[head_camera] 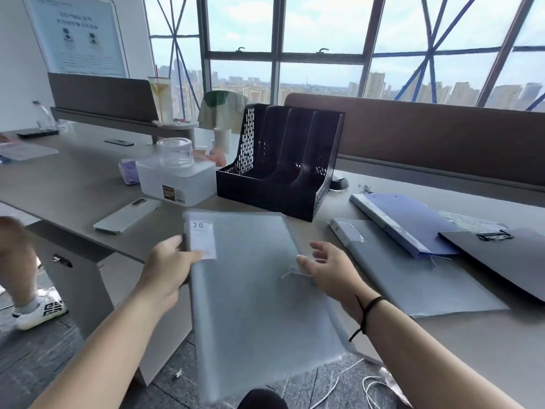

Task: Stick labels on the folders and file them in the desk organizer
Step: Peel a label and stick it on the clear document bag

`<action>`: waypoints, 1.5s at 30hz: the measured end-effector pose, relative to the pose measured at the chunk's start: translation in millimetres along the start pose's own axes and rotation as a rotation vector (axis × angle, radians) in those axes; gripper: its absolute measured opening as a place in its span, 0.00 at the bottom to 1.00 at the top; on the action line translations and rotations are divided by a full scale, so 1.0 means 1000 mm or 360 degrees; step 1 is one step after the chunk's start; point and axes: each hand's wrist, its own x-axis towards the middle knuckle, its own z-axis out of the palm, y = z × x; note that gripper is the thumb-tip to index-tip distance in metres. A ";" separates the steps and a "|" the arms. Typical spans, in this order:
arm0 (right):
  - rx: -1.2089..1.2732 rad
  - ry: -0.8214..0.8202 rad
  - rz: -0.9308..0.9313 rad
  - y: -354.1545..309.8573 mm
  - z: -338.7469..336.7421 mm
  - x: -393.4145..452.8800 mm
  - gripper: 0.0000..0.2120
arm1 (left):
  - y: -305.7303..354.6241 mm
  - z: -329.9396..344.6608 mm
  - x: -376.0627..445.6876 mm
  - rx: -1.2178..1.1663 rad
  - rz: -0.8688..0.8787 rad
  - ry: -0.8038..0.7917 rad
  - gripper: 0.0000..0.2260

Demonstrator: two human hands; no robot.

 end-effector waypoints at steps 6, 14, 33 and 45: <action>0.0592 0.0177 0.0175 0.003 -0.040 -0.012 0.09 | 0.032 0.044 -0.025 -0.0122 0.0133 -0.0416 0.17; 0.0778 0.0391 0.0143 0.033 -0.135 -0.031 0.05 | 0.033 0.143 -0.032 -0.0024 0.0010 -0.0565 0.09; -0.0554 0.0630 0.0502 0.133 -0.257 0.022 0.18 | 0.011 0.338 0.040 0.1725 0.0473 -0.0953 0.30; -0.0628 0.0324 0.0502 0.119 -0.313 0.057 0.19 | 0.028 0.395 0.049 0.1800 0.1007 -0.1190 0.30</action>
